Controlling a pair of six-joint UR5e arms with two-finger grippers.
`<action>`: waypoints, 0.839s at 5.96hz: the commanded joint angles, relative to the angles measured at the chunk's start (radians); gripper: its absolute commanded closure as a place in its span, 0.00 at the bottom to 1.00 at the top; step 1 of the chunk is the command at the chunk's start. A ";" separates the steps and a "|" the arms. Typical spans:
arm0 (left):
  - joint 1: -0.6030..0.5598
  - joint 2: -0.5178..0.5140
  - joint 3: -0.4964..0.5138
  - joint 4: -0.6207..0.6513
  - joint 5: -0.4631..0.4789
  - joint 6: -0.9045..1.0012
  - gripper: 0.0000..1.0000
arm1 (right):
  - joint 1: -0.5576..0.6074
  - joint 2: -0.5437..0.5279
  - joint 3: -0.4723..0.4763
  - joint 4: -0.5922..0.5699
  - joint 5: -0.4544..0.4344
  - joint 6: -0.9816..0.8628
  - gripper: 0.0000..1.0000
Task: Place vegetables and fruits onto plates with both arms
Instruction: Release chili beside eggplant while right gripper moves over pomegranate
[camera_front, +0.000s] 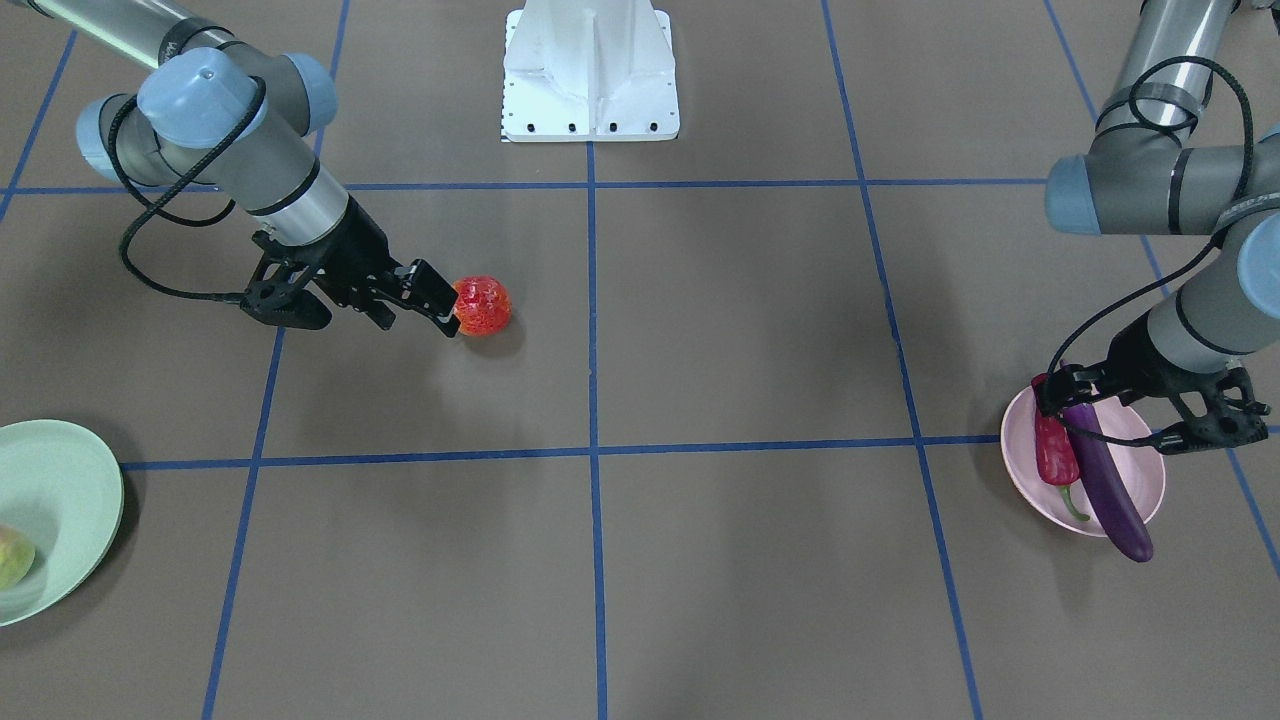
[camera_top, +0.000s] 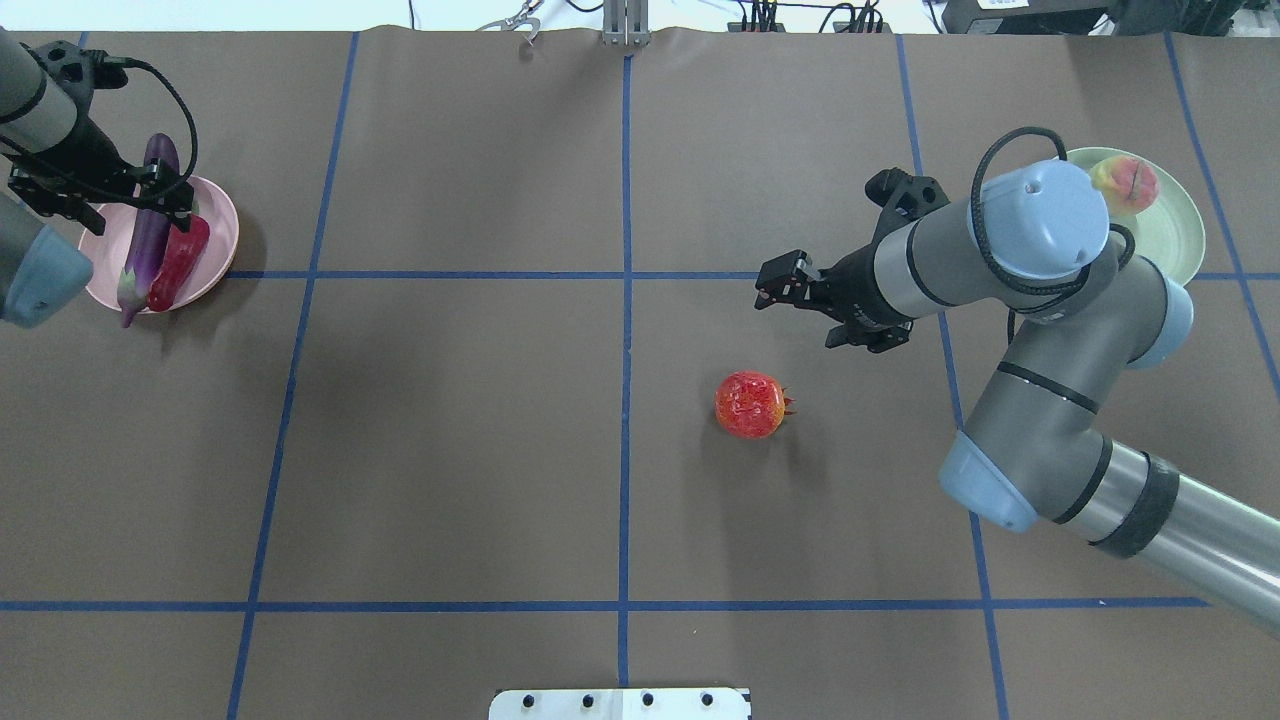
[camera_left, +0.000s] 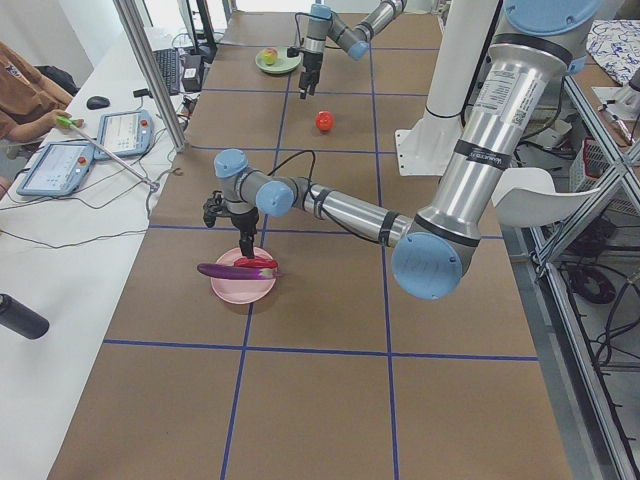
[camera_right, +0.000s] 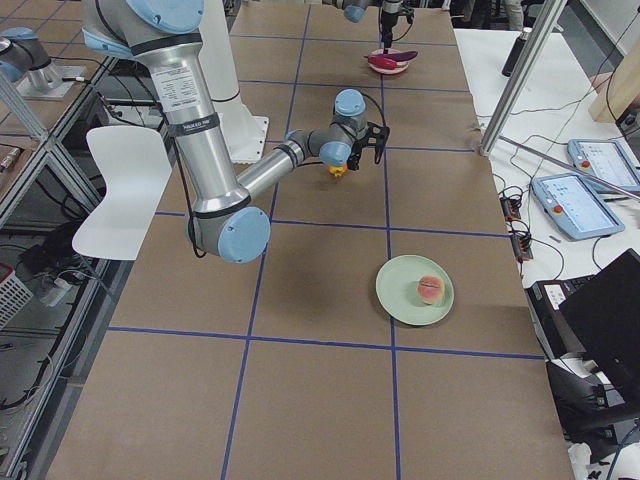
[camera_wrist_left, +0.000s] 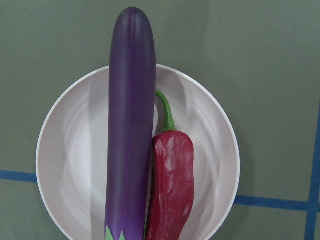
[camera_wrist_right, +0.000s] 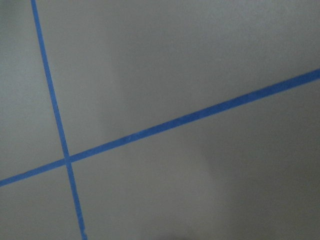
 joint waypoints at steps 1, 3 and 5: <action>0.001 0.000 0.001 0.000 -0.001 -0.001 0.00 | -0.082 0.020 -0.003 -0.045 -0.073 0.033 0.00; 0.001 0.000 0.004 0.000 -0.001 -0.001 0.00 | -0.134 0.039 -0.003 -0.114 -0.121 0.041 0.00; 0.001 0.000 0.002 0.000 -0.001 -0.001 0.00 | -0.139 0.047 0.000 -0.171 -0.150 0.041 0.00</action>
